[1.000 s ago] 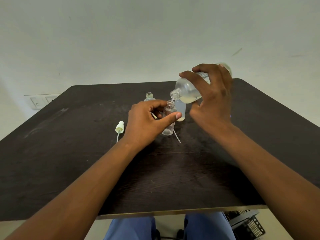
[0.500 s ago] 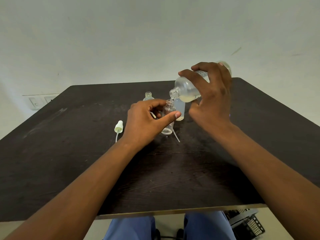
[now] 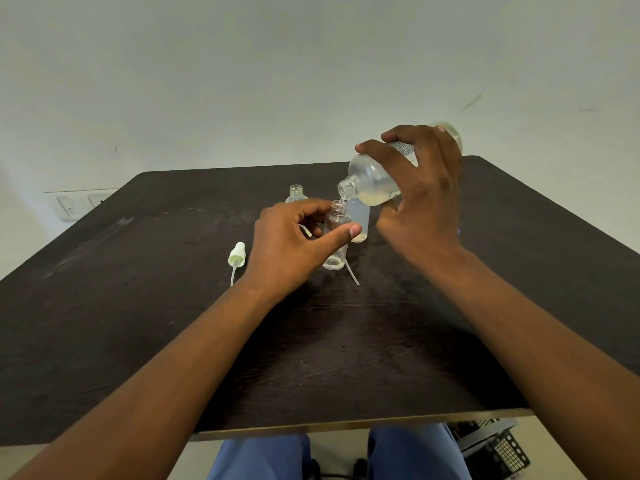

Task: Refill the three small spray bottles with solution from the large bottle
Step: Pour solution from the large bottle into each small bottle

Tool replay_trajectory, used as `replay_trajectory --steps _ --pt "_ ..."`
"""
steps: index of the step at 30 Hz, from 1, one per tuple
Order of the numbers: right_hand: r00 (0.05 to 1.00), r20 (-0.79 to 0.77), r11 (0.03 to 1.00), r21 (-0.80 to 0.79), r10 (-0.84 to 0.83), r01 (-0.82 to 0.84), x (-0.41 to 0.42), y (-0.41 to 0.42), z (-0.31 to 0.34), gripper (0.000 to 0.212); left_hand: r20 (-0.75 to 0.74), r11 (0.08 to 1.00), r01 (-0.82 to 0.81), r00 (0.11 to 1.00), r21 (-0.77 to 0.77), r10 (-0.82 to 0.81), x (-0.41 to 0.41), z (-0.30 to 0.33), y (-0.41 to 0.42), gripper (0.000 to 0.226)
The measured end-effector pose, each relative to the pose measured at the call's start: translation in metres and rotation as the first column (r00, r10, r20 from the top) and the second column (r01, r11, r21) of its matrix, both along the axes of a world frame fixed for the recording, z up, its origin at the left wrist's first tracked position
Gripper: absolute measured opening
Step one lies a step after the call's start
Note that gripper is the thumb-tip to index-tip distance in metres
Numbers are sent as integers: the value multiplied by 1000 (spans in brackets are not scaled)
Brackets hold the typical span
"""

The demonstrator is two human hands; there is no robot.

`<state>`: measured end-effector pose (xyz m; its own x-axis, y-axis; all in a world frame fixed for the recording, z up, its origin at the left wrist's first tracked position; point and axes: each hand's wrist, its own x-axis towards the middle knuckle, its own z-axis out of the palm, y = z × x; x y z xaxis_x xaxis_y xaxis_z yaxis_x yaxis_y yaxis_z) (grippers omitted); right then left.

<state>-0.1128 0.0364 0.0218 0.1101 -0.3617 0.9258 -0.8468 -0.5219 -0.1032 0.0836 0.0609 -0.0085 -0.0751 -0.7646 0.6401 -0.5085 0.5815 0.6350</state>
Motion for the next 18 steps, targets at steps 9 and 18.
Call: replay_trajectory --steps 9,18 --pt "1000 2 1000 -4 8 -8 1 0 -1 71 -15 1000 7 1000 -4 -7 -1 2 2 32" --pt "1000 6 1000 6 3 -3 2 2 -1 71 -16 1000 14 1000 -7 -14 -1 2 4 29"
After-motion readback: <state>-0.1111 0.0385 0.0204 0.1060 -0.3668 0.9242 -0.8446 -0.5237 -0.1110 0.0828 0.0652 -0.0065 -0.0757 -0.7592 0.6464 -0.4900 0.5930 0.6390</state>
